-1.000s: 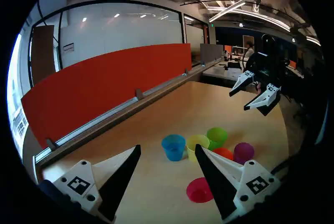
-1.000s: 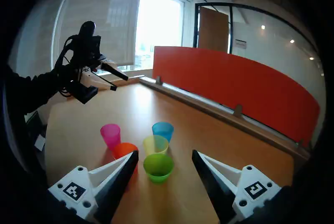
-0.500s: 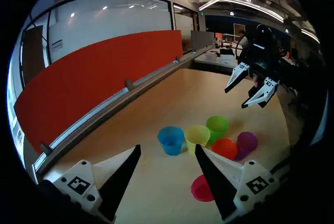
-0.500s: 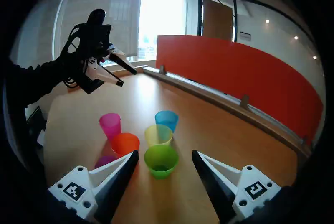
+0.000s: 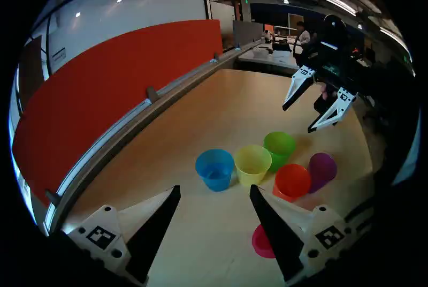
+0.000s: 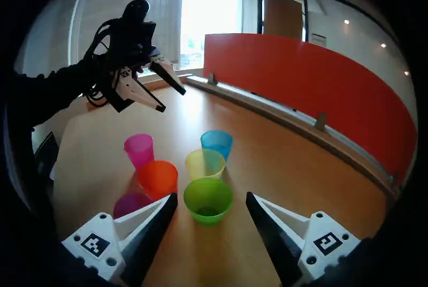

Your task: Pour water

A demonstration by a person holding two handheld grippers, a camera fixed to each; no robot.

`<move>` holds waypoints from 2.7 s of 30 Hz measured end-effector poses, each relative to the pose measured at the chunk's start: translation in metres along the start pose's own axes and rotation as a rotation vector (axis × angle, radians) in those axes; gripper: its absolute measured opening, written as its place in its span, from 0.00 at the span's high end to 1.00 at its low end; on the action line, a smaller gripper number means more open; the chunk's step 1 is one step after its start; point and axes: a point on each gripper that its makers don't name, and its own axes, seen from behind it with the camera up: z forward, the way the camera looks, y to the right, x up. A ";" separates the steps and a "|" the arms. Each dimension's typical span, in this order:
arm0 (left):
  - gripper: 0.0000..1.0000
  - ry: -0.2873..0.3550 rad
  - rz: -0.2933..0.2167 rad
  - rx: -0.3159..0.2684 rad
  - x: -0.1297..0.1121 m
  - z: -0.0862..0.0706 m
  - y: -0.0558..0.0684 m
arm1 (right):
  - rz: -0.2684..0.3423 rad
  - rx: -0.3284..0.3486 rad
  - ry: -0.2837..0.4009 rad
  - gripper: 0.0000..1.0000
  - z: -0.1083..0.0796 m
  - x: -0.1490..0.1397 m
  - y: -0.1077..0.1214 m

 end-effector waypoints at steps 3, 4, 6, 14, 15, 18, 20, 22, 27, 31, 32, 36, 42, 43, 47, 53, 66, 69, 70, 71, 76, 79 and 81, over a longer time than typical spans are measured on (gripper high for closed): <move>0.04 -0.019 0.015 -0.014 -0.003 0.008 0.002 | 0.001 0.006 -0.006 0.00 0.004 -0.003 0.000; 0.03 -0.025 0.019 -0.017 -0.004 0.010 0.002 | 0.001 0.007 -0.009 0.00 0.006 -0.004 -0.001; 0.03 -0.037 0.028 -0.021 -0.005 0.016 0.002 | -0.001 0.010 -0.015 0.00 0.008 -0.007 -0.001; 0.03 -0.086 0.040 -0.056 -0.013 0.037 0.003 | -0.006 0.020 -0.033 0.00 0.016 -0.014 -0.001; 0.03 -0.090 0.041 -0.059 -0.013 0.039 0.003 | -0.006 0.022 -0.035 0.00 0.017 -0.015 -0.001; 0.03 -0.099 0.046 -0.069 -0.014 0.044 0.003 | -0.006 0.026 -0.040 0.00 0.020 -0.017 -0.002; 0.04 -0.107 0.046 -0.080 -0.016 0.047 0.003 | -0.006 0.031 -0.045 0.00 0.021 -0.019 -0.002; 0.03 -0.116 0.050 -0.086 -0.018 0.050 0.004 | -0.006 0.034 -0.047 0.00 0.023 -0.019 -0.003; 0.03 -0.145 0.063 -0.094 -0.025 0.061 0.003 | -0.006 0.040 -0.051 0.01 0.029 -0.020 -0.004; 0.03 -0.164 0.071 -0.107 -0.030 0.069 0.004 | -0.008 0.045 -0.058 0.01 0.032 -0.022 -0.005; 0.03 -0.168 0.074 -0.109 -0.031 0.071 0.003 | -0.009 0.046 -0.060 0.00 0.033 -0.023 -0.005; 0.03 -0.177 0.083 -0.117 -0.033 0.077 0.003 | -0.011 0.048 -0.066 0.00 0.035 -0.025 -0.004; 0.03 -0.196 0.097 -0.145 -0.035 0.086 0.006 | -0.008 0.052 -0.075 0.01 0.039 -0.028 -0.004; 0.03 -0.200 0.102 -0.148 -0.035 0.087 0.006 | -0.008 0.053 -0.076 0.01 0.040 -0.028 -0.005; 0.03 -0.215 0.114 -0.163 -0.036 0.091 0.008 | -0.010 0.056 -0.080 0.01 0.043 -0.029 -0.005; 0.04 -0.233 0.128 -0.173 -0.036 0.096 0.008 | -0.011 0.059 -0.082 0.00 0.046 -0.028 -0.006; 0.03 -0.256 0.141 -0.178 -0.038 0.107 0.007 | -0.018 0.061 -0.087 0.01 0.049 -0.029 -0.004; 0.03 -0.259 0.144 -0.179 -0.036 0.110 0.008 | -0.019 0.060 -0.087 0.01 0.049 -0.029 -0.004; 0.03 -0.260 0.143 -0.180 -0.036 0.111 0.008 | -0.019 0.060 -0.087 0.01 0.049 -0.029 -0.004; 0.03 -0.262 0.143 -0.181 -0.036 0.112 0.008 | -0.019 0.060 -0.086 0.01 0.049 -0.029 -0.004; 0.03 -0.270 0.149 -0.183 -0.038 0.116 0.009 | -0.020 0.062 -0.087 0.01 0.050 -0.029 -0.003; 0.04 -0.275 0.150 -0.183 -0.039 0.119 0.009 | -0.021 0.063 -0.088 0.01 0.051 -0.030 -0.003; 0.03 -0.278 0.150 -0.183 -0.039 0.121 0.009 | -0.021 0.063 -0.088 0.00 0.051 -0.030 -0.004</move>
